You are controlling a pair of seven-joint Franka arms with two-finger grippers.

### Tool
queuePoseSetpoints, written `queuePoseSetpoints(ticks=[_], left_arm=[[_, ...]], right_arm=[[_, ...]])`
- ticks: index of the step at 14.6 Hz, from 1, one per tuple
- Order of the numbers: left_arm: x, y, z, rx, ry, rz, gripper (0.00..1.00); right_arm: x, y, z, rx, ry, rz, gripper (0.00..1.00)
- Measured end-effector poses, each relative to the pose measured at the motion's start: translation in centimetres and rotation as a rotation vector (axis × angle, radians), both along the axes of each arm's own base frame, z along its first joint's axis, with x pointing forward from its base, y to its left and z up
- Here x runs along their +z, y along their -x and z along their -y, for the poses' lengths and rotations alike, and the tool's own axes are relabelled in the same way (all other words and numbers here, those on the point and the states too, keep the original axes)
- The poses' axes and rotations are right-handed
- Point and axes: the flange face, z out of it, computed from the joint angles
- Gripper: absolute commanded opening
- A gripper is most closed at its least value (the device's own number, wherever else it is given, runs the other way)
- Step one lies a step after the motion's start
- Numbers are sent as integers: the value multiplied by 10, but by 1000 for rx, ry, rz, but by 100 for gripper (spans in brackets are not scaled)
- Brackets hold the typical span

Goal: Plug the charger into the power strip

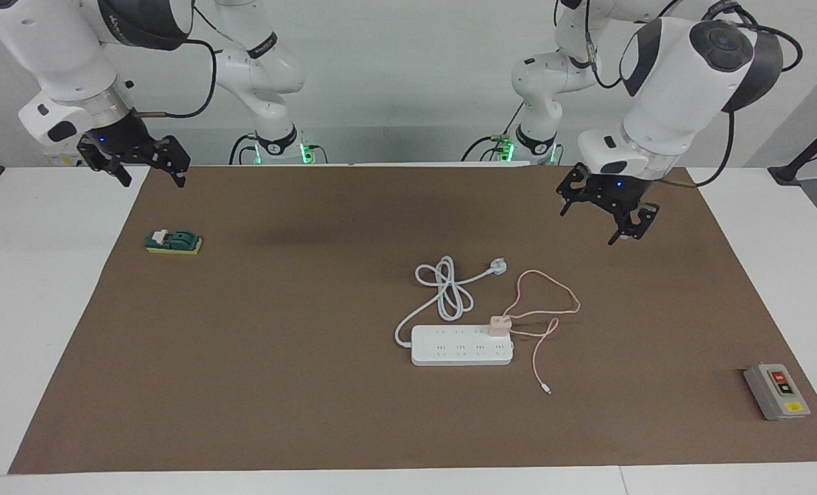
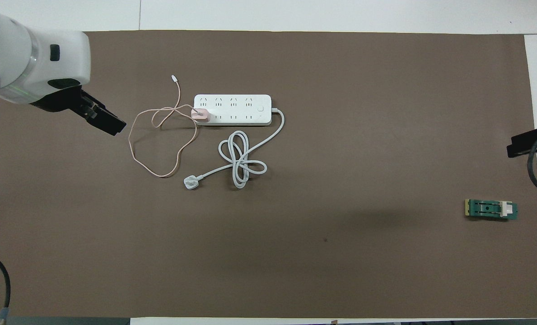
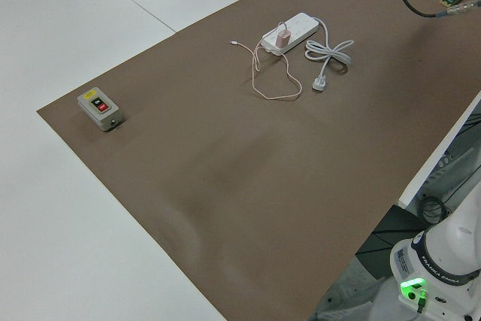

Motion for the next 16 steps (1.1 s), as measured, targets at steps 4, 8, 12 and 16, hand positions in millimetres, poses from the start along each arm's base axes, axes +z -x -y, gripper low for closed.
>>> queuePoseSetpoints(ticks=[4, 8, 12, 16], left_arm=[[17, 9, -4, 481, -15, 1, 100], [15, 14, -19, 591, -49, -48, 100], [19, 26, -27, 620, -88, -88, 100], [8, 31, -26, 622, -109, -107, 100]], right_arm=[[0, 0, -2, 4, 0, 0, 100], [0, 0, -4, 7, 0, -2, 100], [-1, 0, -8, 15, 0, -5, 100], [-1, 0, -12, 22, 0, -6, 100]])
